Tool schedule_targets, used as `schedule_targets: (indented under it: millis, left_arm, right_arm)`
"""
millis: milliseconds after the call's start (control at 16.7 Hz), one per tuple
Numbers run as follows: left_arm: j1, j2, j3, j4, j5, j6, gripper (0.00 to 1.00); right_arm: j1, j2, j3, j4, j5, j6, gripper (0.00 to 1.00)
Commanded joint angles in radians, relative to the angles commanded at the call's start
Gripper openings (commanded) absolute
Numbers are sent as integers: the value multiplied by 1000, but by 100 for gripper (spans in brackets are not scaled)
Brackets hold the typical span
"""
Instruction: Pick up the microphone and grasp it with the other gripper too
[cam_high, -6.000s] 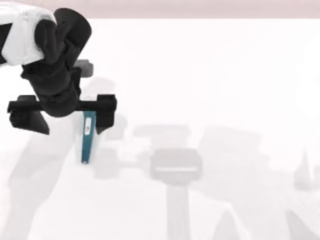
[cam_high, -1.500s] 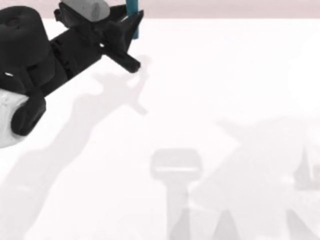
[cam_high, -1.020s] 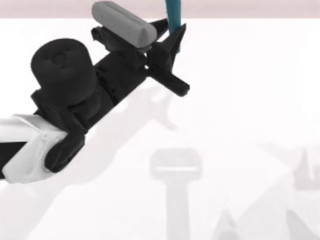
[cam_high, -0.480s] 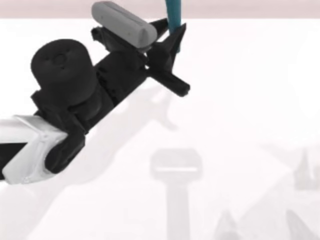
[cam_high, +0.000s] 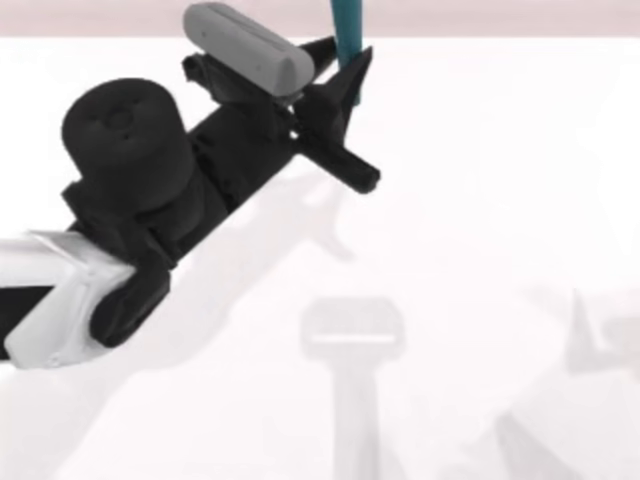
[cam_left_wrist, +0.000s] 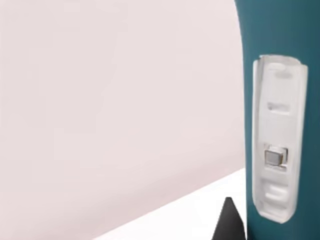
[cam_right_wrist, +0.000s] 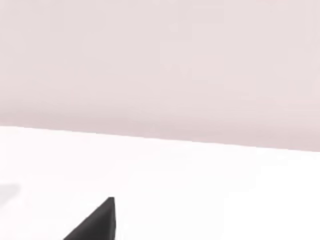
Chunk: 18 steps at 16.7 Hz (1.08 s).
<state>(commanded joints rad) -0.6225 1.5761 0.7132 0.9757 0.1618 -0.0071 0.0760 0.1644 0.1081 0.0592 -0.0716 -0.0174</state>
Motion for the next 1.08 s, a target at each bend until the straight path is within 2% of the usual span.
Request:
schedule_targets:
  millis: [660, 900, 1080]
  left_arm:
    - [0, 0, 0, 0, 0, 0, 0]
    - [0, 0, 0, 0, 0, 0, 0]
    - [0, 0, 0, 0, 0, 0, 0]
  right_arm:
    - [310, 854, 523, 320, -292, -34, 100]
    - [382, 1039, 634, 383, -359, -44, 100]
    - [398, 1081, 656, 394, -374, -46, 100]
